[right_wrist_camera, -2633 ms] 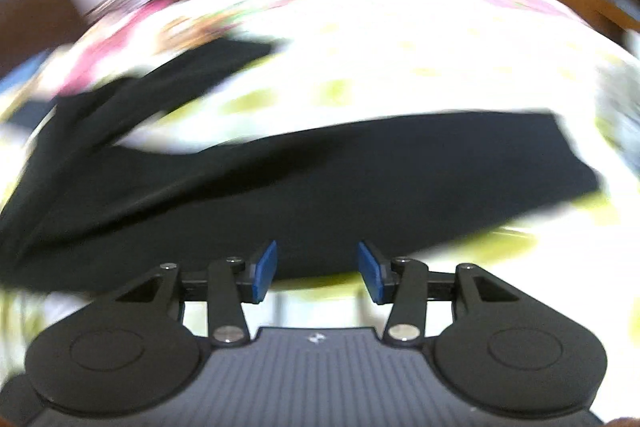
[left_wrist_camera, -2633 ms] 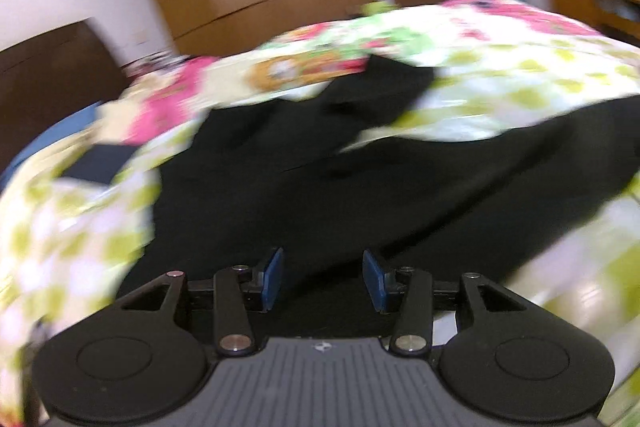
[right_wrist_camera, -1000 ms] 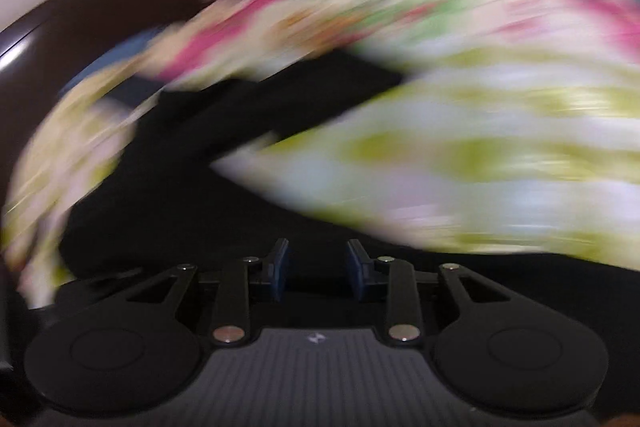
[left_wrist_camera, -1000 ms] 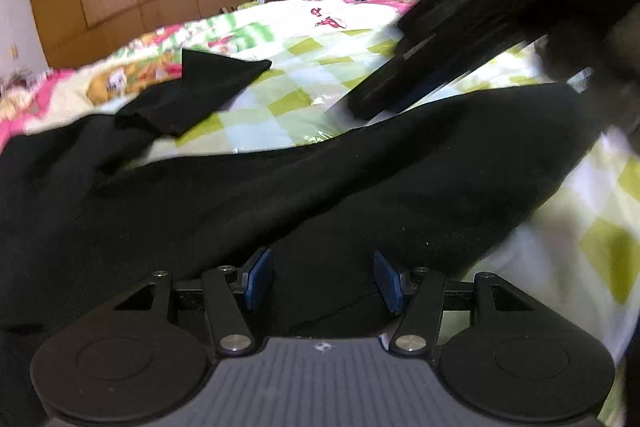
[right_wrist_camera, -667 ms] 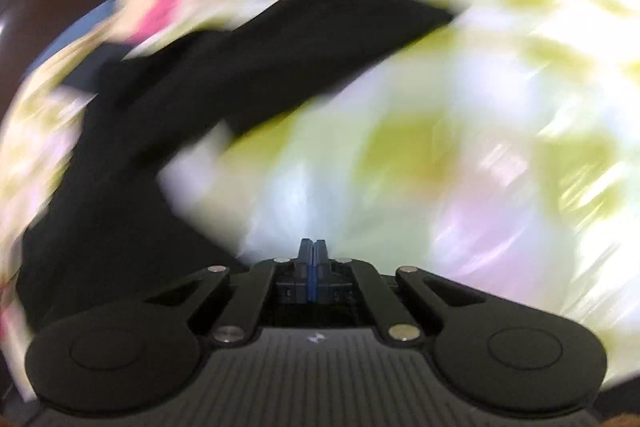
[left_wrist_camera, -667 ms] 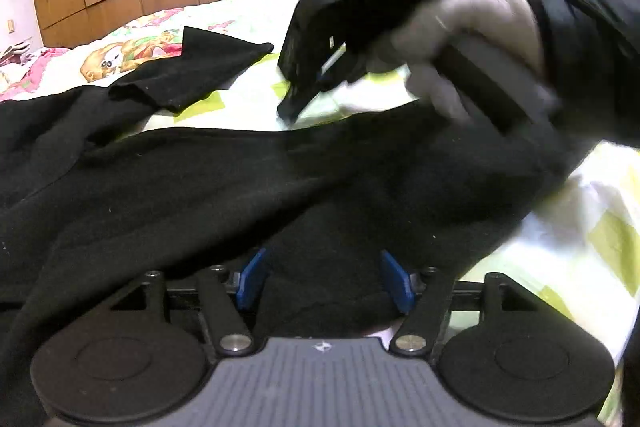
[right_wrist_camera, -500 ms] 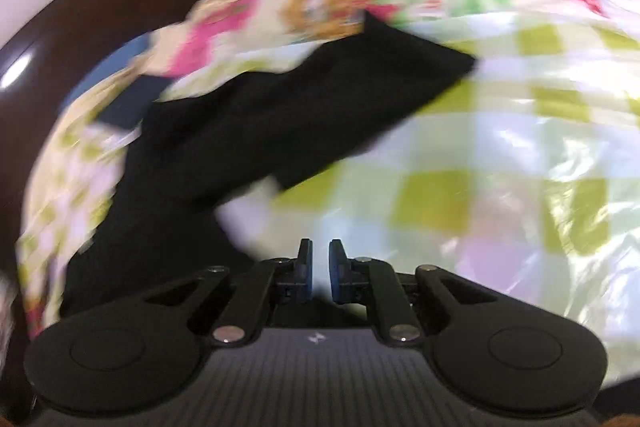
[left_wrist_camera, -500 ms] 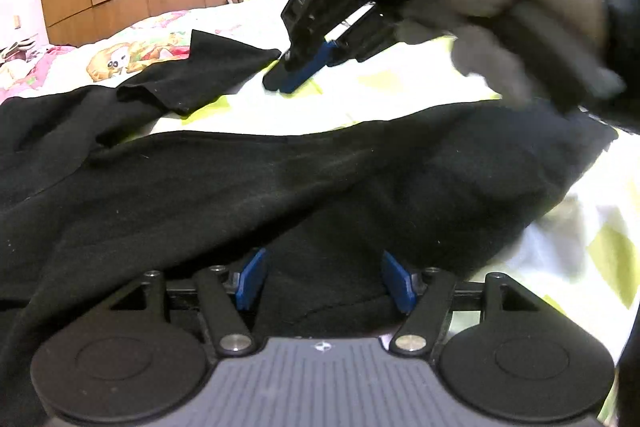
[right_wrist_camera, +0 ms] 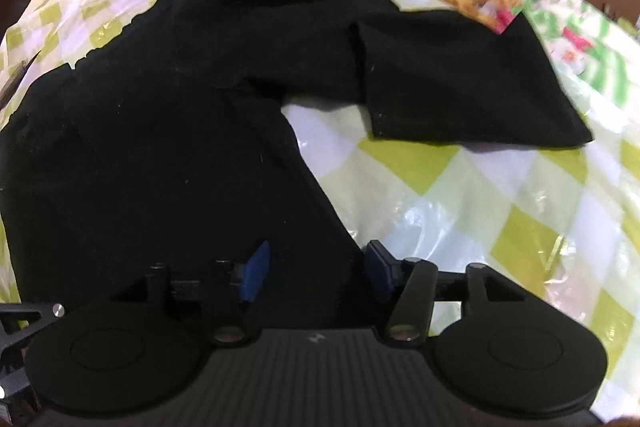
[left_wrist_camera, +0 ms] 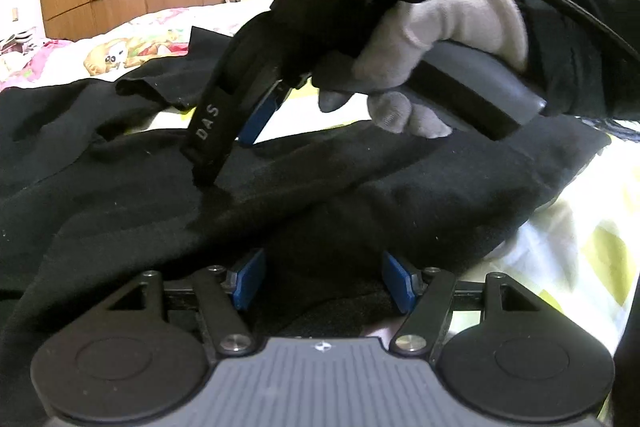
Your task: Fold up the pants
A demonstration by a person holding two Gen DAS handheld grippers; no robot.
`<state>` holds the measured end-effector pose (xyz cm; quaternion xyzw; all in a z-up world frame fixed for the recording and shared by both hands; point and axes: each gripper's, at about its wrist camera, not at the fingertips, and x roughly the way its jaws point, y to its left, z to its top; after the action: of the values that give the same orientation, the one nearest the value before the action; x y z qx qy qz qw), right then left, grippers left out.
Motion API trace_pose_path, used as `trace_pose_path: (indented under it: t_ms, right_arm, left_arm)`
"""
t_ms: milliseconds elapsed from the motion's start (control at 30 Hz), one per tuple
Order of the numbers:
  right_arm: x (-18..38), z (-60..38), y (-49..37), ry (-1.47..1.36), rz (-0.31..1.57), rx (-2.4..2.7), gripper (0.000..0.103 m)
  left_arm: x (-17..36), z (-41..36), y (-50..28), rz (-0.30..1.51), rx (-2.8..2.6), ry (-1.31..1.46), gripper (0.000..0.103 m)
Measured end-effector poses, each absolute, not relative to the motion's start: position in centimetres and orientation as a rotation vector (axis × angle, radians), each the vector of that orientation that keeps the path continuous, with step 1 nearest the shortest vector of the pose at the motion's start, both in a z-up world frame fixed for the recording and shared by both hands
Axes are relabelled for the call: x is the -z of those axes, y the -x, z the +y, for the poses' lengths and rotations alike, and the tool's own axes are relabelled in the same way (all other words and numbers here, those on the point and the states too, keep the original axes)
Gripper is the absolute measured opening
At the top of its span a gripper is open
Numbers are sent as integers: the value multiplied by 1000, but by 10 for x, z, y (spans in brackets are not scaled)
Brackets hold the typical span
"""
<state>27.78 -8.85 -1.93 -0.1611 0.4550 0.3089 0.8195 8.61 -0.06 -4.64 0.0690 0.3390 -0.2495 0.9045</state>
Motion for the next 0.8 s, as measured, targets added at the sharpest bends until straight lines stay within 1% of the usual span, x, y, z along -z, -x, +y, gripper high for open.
trace_pose_path:
  t_ms: [67, 100, 133, 167, 200, 267, 367, 400, 433, 500, 567, 633, 667, 700, 800]
  right_arm:
    - [18, -81, -272, 366, 951, -660, 38]
    - [16, -80, -274, 371, 944, -642, 18]
    - [17, -73, -278, 364, 946, -625, 6]
    - [17, -73, -284, 344, 946, -608, 6]
    - [15, -75, -289, 336, 934, -577, 1]
    - [13, -81, -303, 341, 884, -447, 0]
    - [7, -90, -320, 237, 911, -428, 0]
    - [3, -89, -321, 232, 907, -431, 0]
    - [-1, -90, -323, 222, 908, -426, 4]
    - [-8, -92, -331, 169, 905, -414, 7]
    - [-14, -94, -340, 100, 894, -399, 19]
    - [-19, -91, -348, 23, 890, -402, 50]
    - [-20, -88, -350, 3, 887, -415, 52]
    - [-20, -81, -351, 3, 881, -427, 52]
    - [-10, -48, -350, 101, 841, -441, 60]
  left_arm:
    - [47, 1, -87, 703, 520, -135, 78]
    - [48, 2, -89, 704, 522, -132, 78]
    - [49, 3, -91, 707, 524, -129, 78]
    - [49, 3, -91, 708, 524, -127, 78]
    - [50, 3, -91, 708, 525, -128, 78]
    - [52, 2, -91, 709, 526, -136, 79]
    - [51, 3, -90, 705, 526, -134, 79]
    - [50, 6, -89, 701, 524, -126, 79]
    - [49, 8, -89, 696, 522, -114, 79]
    - [46, 15, -90, 685, 507, -86, 79]
    - [43, 22, -91, 673, 478, -58, 79]
    - [40, 31, -91, 664, 455, -23, 79]
    - [40, 35, -93, 668, 443, -4, 79]
    - [41, 38, -94, 672, 435, 13, 79]
    - [42, 42, -97, 672, 433, 41, 79]
